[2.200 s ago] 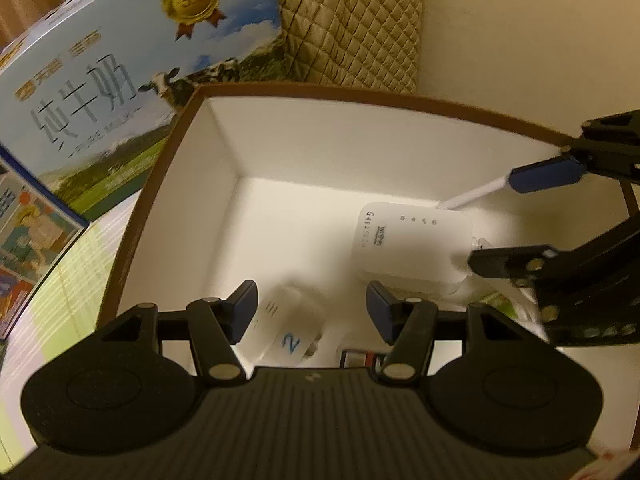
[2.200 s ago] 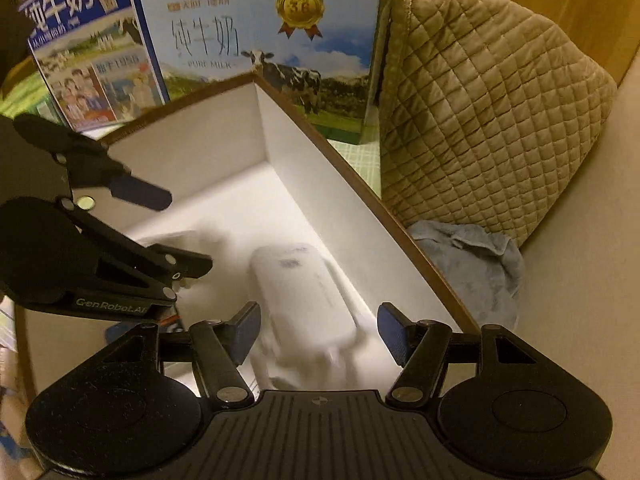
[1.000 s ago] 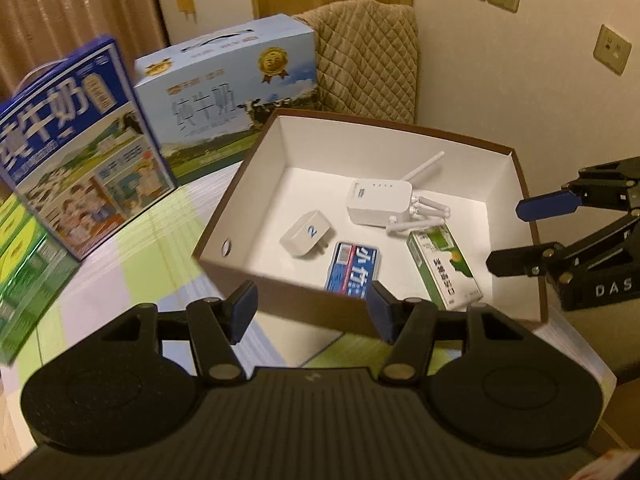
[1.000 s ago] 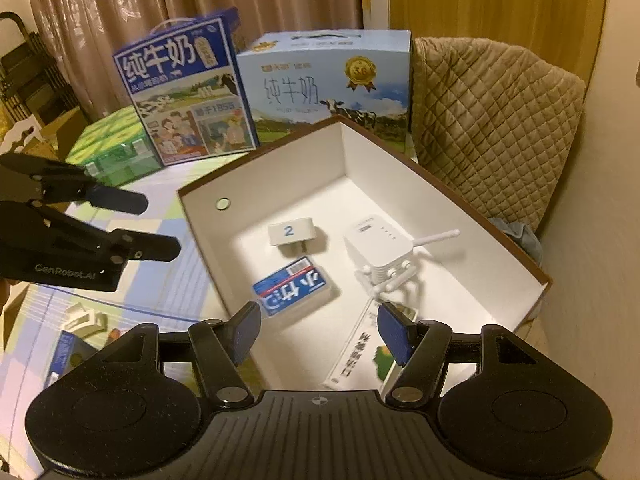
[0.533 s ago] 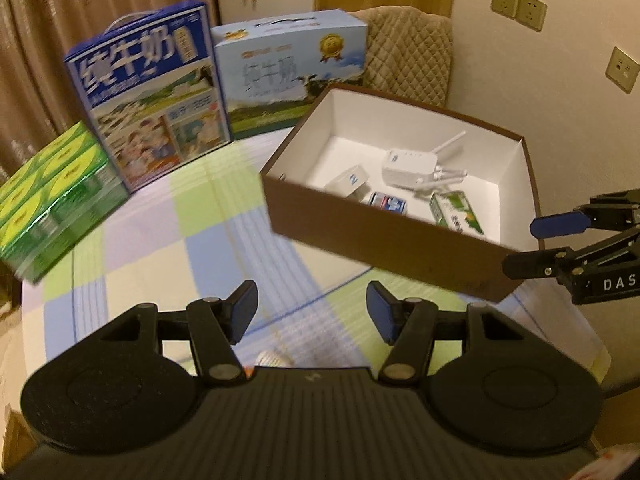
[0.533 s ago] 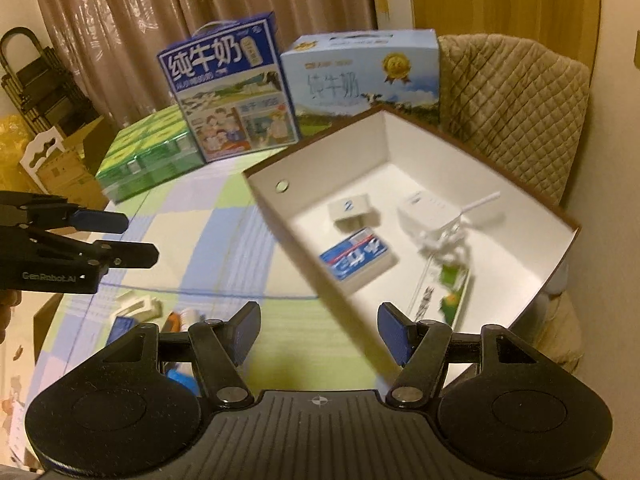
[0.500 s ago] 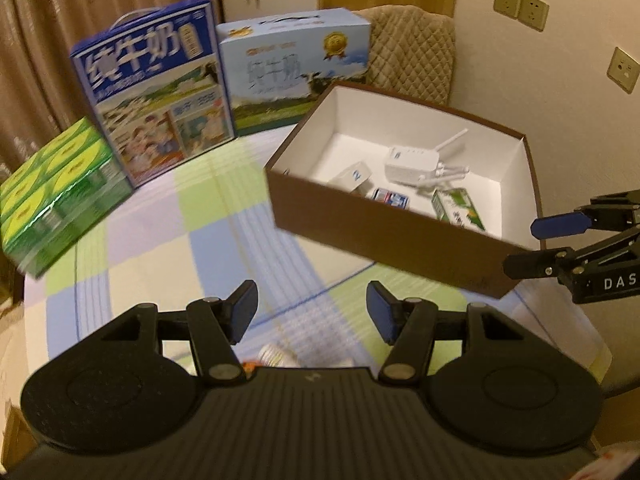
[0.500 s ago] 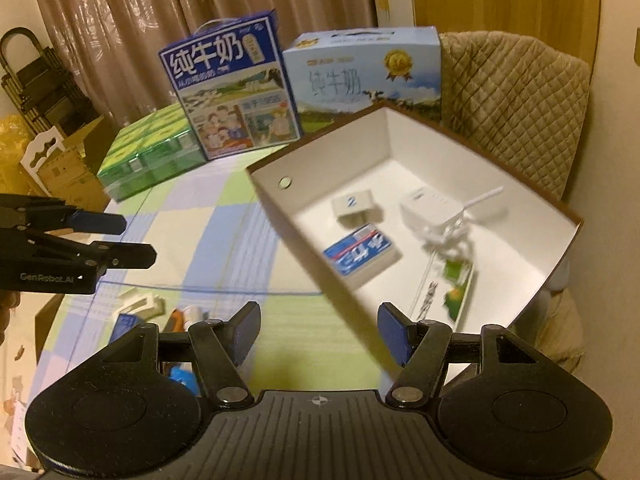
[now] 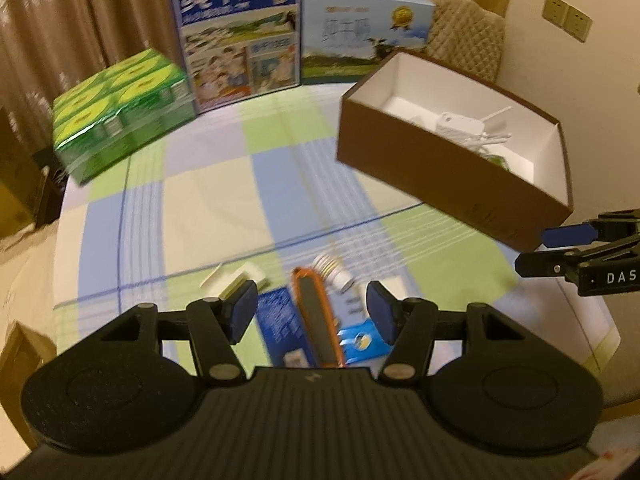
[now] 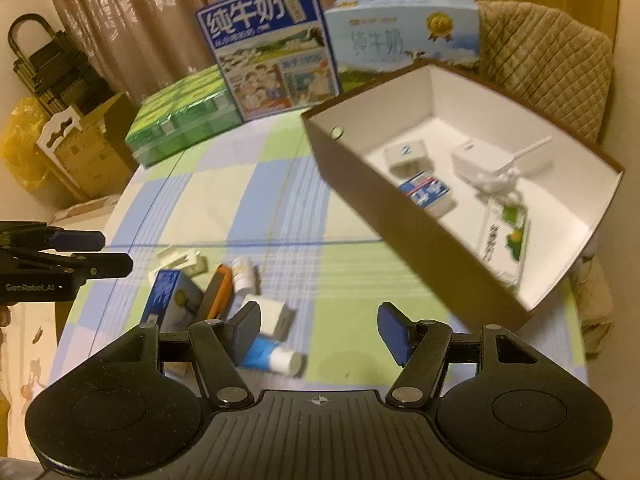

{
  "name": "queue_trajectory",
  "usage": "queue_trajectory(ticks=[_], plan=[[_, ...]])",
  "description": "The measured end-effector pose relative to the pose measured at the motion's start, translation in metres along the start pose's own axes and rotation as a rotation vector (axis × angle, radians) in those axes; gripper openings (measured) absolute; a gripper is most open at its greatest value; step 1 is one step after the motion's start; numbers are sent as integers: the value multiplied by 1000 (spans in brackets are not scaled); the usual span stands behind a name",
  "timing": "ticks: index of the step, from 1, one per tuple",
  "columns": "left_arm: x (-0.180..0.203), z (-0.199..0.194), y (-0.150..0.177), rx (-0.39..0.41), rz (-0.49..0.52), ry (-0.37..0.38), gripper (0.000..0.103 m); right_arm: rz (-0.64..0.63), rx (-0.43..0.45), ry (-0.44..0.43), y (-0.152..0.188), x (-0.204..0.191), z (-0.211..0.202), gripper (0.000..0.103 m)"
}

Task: Organize rigid objects
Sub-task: 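Withdraw both grippers from the brown box toward the remaining items, then grasp the blue medicine box with the left gripper while the right gripper grasps the blue hand-cream tube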

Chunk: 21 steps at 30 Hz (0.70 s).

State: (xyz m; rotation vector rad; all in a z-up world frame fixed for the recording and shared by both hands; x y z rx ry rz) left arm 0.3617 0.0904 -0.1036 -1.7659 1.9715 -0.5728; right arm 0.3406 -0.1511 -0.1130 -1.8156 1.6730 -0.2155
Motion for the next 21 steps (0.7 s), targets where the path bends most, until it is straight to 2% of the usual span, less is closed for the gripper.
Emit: queue_trajectory(ticks=[12,21], plan=[[-25,18,57,-87,-75,-23,56,-75,-85,-77,32,-43,48,62],[-16,44,84,-139,-81,-11,56,-93,-150,-58,49,-38,81,62]])
Point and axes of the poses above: each gripper's, at about its wrist camera, not at the fingertips, and z roughly the way its jaws point, x to its right, y to its underside, the point moved 9 cm from there along z, roughly the way its jaws point, and after that the axes turned 4 degrees about -y, right-handed, at the moved point
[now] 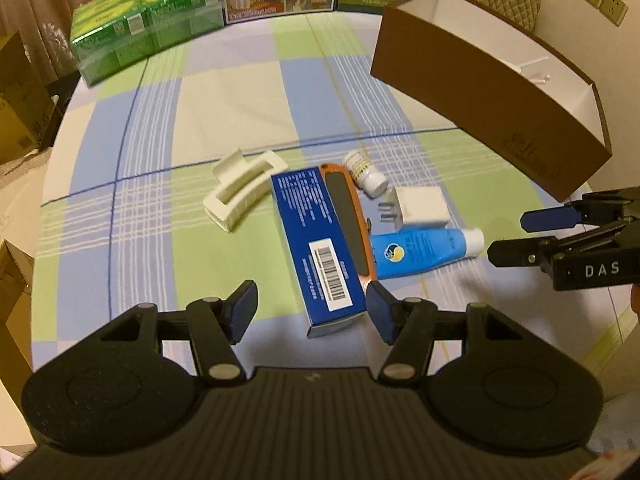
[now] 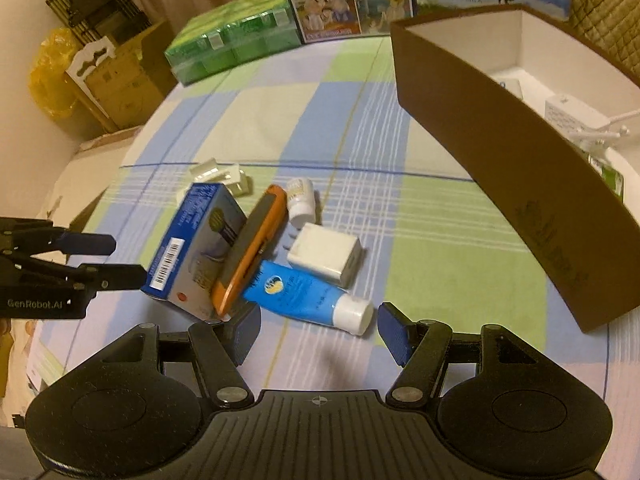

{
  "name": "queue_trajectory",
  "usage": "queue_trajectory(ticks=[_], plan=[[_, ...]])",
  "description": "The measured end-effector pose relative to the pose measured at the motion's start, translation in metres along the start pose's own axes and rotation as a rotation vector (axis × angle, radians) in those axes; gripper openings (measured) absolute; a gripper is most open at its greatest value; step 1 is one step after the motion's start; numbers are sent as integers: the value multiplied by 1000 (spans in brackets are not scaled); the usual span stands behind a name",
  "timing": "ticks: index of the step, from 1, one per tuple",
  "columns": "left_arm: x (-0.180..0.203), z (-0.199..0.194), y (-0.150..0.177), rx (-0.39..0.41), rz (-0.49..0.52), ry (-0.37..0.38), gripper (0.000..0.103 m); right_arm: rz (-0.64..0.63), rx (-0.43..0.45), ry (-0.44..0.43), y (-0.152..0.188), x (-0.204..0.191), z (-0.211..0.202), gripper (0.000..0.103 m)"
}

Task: Organize rigid objects
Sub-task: 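Grasp the blue medicine box with the left gripper while the right gripper grasps the blue hand-cream tube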

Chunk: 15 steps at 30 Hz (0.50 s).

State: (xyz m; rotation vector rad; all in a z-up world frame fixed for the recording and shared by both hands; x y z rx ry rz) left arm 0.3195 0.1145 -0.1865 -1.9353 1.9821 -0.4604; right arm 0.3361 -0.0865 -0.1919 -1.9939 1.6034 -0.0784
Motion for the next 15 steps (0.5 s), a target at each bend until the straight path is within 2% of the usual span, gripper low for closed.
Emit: queue_trajectory(ticks=[8,15], plan=[[6,26,-3,-18,6,-24,56,-8,-20,17,8,13,10,62],[8,46,-14,-30,9,-66,55,-69,-31,19,9,13,24,62]])
Point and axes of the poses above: each gripper's, at about its wrist camera, not at the fingertips, and z roughly the way its jaws point, x to its right, y to its underside, the point moved 9 cm from there along z, roughly the way its jaws point, and after that the axes turned 4 degrees about -y, right-handed, at the moved point
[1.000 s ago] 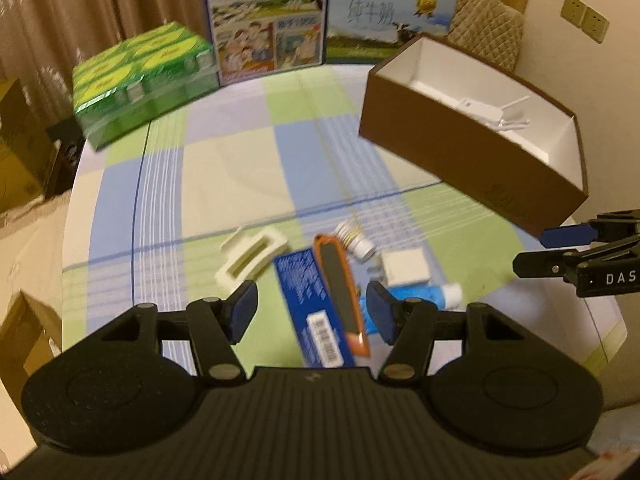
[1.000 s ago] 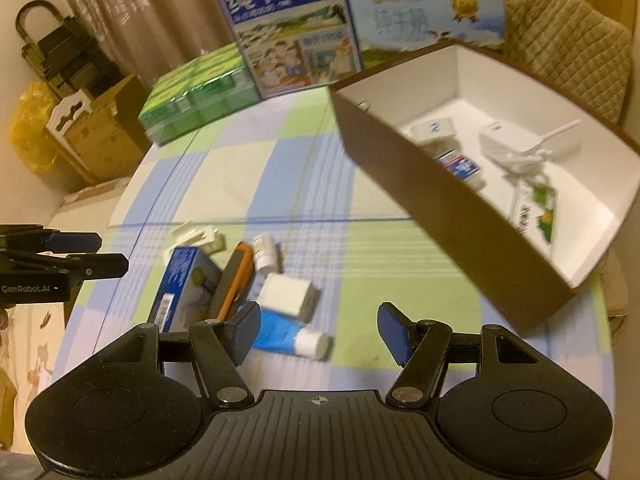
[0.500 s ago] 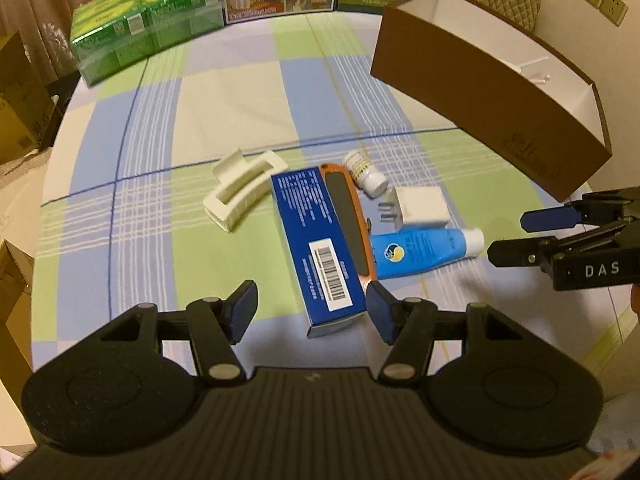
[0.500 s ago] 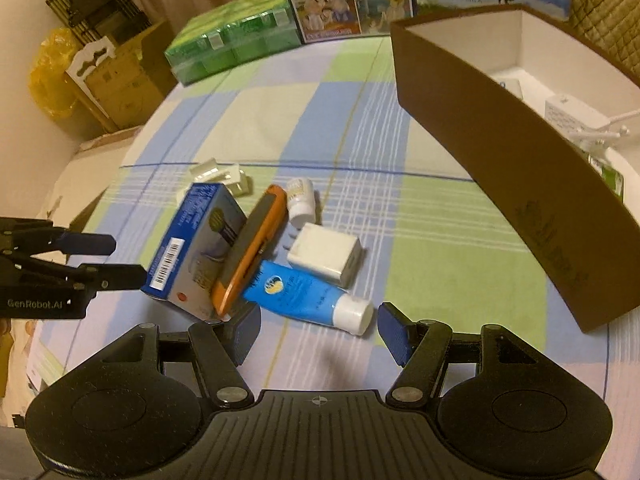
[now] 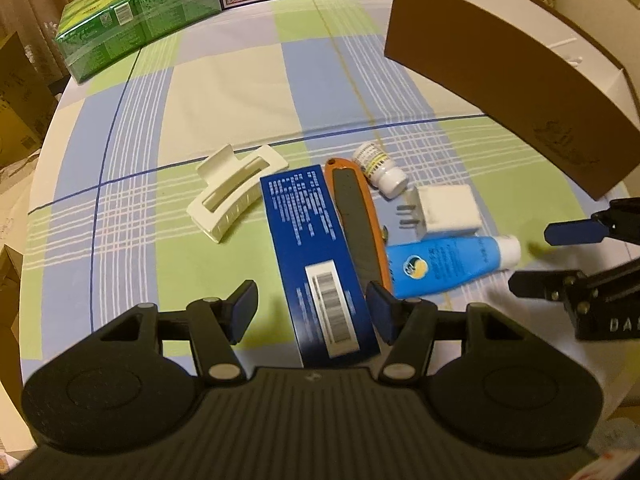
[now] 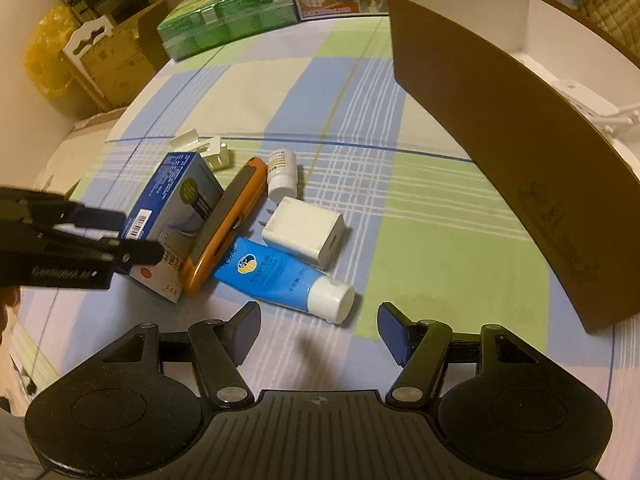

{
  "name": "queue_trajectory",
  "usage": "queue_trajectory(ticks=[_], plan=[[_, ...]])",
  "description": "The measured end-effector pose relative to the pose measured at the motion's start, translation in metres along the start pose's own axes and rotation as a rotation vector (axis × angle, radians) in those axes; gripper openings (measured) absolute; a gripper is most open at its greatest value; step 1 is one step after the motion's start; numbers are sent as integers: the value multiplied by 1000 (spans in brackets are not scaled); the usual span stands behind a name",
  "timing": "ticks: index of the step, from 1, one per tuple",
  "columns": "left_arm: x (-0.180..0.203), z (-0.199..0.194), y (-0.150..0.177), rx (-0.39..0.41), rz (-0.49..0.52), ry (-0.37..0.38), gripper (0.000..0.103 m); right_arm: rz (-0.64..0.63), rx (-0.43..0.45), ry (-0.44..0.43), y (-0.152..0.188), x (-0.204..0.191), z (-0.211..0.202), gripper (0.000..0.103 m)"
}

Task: Organize rigid objects
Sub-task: 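Grasp the blue medicine box with the left gripper while the right gripper grasps the blue hand-cream tube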

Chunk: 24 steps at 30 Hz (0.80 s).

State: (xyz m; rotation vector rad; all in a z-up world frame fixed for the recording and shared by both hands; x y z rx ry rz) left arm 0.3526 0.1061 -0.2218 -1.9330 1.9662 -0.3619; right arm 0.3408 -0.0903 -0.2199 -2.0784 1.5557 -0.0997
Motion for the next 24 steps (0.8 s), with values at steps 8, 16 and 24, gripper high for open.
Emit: queue_trajectory(ticks=[8,16,24], plan=[[-2,6,-1,8,20,-52,36,-109,-8,-14,-8,-6,18,62],[-43,-5,27,-16,-59,-133,36,-226,-58,-51,-9,-14,39,62],[-76,-20,58,-57,-131,-182,35,-393,-109,-83,0,-22,54,53]])
Point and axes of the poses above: each gripper's, at about its wrist camera, not at the fingertips, and z roughly the way its jaws point, x to its right, y to its underside, the point moved 9 cm from there along z, roughly the way its jaws point, and after that the axes turned 4 degrees about -y, right-handed, at the moved point
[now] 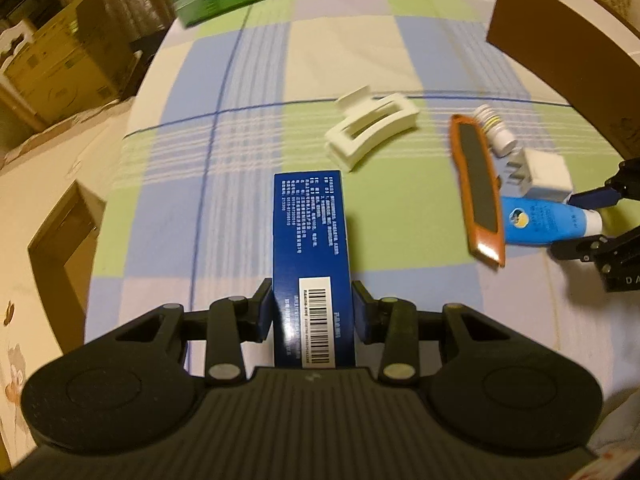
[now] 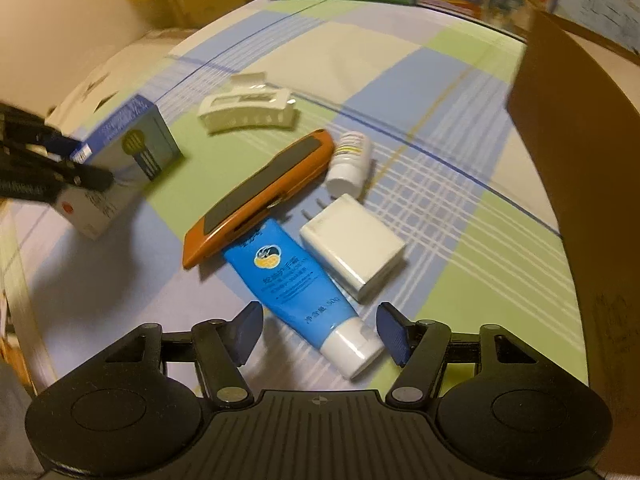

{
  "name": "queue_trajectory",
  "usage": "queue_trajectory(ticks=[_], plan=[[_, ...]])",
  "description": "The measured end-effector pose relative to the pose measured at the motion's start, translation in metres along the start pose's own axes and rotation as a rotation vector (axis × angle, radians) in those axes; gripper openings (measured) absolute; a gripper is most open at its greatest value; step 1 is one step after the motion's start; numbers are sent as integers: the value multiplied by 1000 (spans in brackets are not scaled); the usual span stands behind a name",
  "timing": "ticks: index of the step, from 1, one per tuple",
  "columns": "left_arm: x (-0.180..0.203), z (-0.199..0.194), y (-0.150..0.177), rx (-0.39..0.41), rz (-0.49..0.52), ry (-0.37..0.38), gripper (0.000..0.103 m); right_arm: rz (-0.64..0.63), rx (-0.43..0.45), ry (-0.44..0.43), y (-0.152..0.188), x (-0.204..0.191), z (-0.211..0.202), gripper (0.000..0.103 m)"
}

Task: Organize rigid objects
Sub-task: 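Grasp the blue medicine box with the left gripper while the right gripper grasps the blue hand-cream tube, then carry the blue box and blue tube into the brown box and open both grippers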

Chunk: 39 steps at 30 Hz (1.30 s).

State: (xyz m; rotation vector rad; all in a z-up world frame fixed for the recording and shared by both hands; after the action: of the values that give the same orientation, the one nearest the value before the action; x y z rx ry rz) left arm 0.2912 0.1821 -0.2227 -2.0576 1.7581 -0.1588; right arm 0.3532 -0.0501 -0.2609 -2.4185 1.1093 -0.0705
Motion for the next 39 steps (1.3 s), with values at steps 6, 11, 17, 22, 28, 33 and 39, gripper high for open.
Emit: queue_trajectory(ticks=[6,11,17,22,28,33,39], plan=[[-9,-5,12,-9,-14,-10,35,-110,0,-13,11,-20,2,35],[-6,-8,19,-10,-6,3,35,-138,1,-40,28,-37,-5,27],[3,-13,26,-4,22,27,36,-86,-27,-32,53,-31,-21,27],[4,-11,25,-7,34,46,36,-9,9,-32,58,-30,-25,28],[7,-5,21,-4,57,50,36,-6,33,5,41,-34,-16,37],[9,-3,16,0,59,59,36,-34,36,41,35,-37,-11,37],[10,-1,14,4,72,61,35,-48,30,58,37,-39,-10,37]])
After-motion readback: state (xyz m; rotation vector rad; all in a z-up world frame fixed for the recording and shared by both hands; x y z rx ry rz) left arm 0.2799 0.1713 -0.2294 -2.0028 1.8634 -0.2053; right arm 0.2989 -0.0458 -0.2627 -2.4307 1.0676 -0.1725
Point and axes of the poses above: each gripper's, at about its wrist camera, not at the fingertips, and z roughly the way its jaws point, x to its right, y to its underside, the point moved 9 cm from there along z, roughly the way its jaws point, and after that the axes turned 4 degrees about -y, right-handed, at the moved point
